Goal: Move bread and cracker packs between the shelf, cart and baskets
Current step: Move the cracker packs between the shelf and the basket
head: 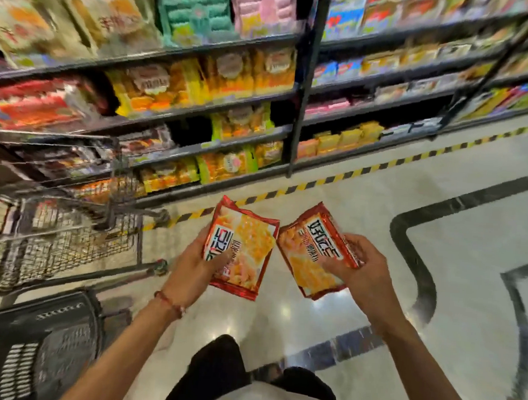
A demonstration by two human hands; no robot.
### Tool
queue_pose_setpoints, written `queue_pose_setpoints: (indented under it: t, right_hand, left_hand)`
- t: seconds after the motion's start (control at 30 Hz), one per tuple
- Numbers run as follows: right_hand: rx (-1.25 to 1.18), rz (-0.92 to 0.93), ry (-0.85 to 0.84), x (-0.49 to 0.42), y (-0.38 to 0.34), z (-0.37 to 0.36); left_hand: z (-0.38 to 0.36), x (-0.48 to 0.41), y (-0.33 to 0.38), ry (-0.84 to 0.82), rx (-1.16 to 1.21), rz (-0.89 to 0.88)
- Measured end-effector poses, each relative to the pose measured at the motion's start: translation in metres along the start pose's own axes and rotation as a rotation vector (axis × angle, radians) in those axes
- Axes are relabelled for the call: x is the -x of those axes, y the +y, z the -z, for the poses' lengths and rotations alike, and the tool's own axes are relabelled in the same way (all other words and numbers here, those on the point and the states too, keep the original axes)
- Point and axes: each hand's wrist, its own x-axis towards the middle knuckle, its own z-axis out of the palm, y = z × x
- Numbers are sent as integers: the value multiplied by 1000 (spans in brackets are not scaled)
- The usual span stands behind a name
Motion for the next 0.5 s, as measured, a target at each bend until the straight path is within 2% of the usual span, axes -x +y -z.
queue_pose_setpoints:
  t: [0.13, 0.5]
  right_hand:
    - [-8, 37, 90, -61, -16, 51]
    - [-12, 42, 306, -257, -73, 168]
  left_hand:
    - [-45, -78, 38, -97, -50, -57]
    - [-160, -330, 159, -237, -97, -165]
